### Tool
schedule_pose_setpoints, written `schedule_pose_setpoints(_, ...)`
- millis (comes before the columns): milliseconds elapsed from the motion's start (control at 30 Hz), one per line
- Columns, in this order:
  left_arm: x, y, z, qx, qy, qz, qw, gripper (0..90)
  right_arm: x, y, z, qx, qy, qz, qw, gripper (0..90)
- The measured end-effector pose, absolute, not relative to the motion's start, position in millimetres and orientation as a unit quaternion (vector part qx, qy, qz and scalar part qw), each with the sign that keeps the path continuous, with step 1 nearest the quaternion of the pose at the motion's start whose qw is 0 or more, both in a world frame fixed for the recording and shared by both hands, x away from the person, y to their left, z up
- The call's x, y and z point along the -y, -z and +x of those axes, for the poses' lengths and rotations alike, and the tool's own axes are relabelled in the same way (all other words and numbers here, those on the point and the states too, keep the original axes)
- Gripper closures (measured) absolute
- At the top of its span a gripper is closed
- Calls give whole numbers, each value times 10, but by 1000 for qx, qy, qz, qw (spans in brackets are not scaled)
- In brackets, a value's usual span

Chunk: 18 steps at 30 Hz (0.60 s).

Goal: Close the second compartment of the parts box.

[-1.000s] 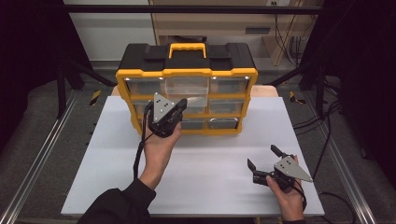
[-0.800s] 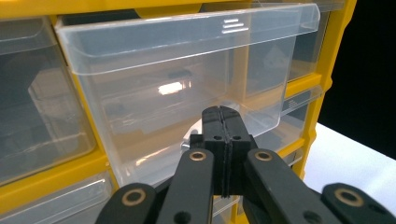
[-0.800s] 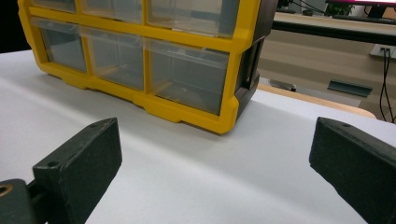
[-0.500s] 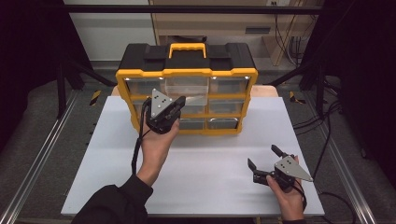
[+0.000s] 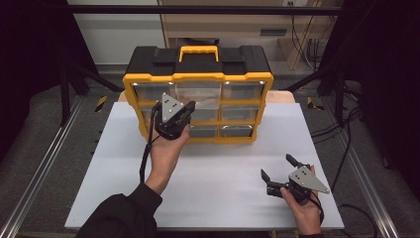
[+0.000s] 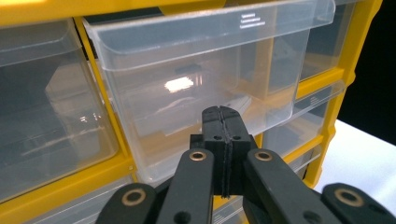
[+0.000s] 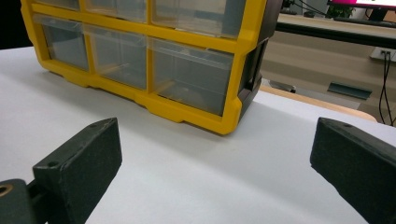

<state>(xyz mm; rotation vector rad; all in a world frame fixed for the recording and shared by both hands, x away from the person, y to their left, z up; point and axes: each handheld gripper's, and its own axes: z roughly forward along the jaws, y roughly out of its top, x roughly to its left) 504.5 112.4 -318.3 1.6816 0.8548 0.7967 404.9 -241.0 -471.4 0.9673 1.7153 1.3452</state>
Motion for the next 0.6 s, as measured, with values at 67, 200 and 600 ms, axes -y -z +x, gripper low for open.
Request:
schedule_pose_setpoints(67,-1126,3176,5051,-352,-338,702,518,900,2412,4712,4043,-668,-523,377,372,25)
schedule_pose_setpoints(200,-1126,3186,5056,-356,-334,705,514,900,2419,4724,4052,-668,-521,379,371,26)
schedule_pose_setpoints(600,-1115,3176,5107,-355,-333,710,510,900,2432,4726,4056,-665,-523,382,371,23)
